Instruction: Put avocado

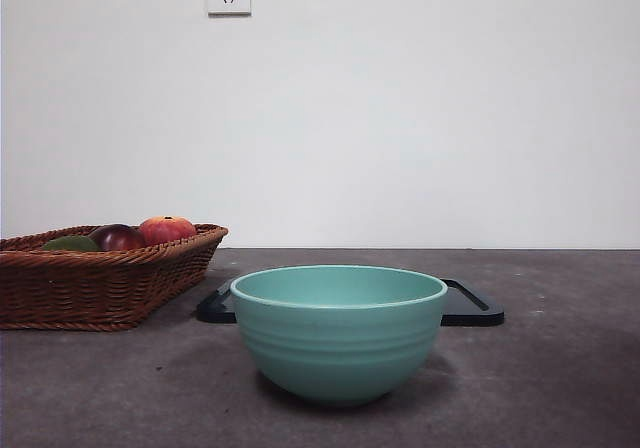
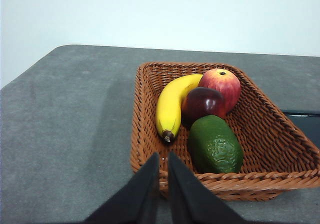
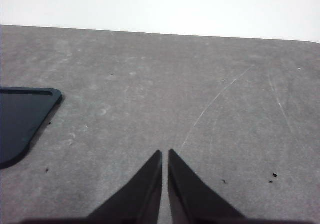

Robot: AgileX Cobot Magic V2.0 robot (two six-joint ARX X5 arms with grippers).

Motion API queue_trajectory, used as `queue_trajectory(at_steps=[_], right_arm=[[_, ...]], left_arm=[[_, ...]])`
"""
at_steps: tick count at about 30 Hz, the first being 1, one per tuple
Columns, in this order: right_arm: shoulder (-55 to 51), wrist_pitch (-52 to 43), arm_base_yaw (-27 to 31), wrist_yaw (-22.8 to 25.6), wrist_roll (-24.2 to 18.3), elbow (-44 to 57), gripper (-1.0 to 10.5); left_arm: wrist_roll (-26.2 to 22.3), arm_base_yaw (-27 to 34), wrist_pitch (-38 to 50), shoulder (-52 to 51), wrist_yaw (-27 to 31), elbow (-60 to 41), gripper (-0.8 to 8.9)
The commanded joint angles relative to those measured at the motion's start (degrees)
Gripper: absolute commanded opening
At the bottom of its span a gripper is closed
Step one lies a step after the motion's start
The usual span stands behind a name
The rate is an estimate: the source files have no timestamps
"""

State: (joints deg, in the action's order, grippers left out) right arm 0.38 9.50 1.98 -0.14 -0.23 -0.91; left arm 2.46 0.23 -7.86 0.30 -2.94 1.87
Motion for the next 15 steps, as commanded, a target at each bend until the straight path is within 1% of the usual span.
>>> queue_trajectory(at_steps=[1,2,5,7,11,15], right_arm=[[-0.2,-0.5,0.0,-0.1,0.0,0.3,0.2],[-0.2,-0.5,0.0,-0.3,0.8,0.3,0.2],[-0.2,-0.5,0.0,-0.5,3.8,0.3,0.2],[-0.2,-0.5,0.0,-0.6,5.7,0.3,0.2],[-0.2,-1.5,0.0,-1.5,9.0,0.2,0.2],[-0.2,-4.2,0.0,-1.8,14.5,-0.9,0.1]], left_arm=[[0.2,0.1,0.6,-0.1,0.2,-1.2,0.26],[0.4,0.1,0.6,-0.1,0.1,-1.2,0.26],[3.1,0.1,0.6,-0.1,0.1,-1.2,0.25],[3.7,0.1,0.6,-0.1,0.1,-1.2,0.16],[7.8,0.1,1.8,-0.1,0.1,-0.2,0.16],[11.9,0.1,3.9,-0.1,0.2,2.0,0.16]])
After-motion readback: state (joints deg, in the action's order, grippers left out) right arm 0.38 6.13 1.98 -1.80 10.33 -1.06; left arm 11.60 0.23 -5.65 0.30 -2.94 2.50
